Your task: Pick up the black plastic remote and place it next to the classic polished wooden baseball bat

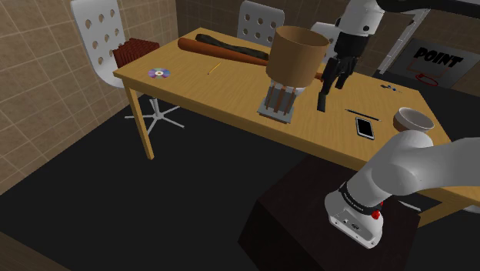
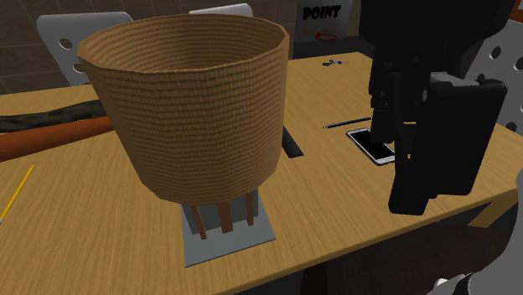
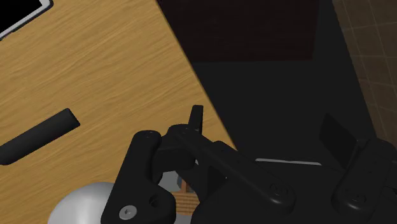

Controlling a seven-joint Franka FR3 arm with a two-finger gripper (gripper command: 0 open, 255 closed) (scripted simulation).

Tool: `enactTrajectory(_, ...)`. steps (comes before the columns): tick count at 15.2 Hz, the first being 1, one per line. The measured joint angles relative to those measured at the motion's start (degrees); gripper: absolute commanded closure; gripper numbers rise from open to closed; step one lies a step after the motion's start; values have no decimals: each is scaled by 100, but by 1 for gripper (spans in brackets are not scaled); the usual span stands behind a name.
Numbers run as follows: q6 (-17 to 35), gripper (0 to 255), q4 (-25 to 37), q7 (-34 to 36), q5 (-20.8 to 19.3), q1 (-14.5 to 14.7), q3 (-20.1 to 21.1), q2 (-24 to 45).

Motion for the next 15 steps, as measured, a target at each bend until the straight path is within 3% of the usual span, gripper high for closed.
enactTrajectory(8, 782, 0, 42, 255, -147, -431, -358, 883)
enactTrajectory(15, 1695, 0, 528, 467, -243, -895, -880, 1834)
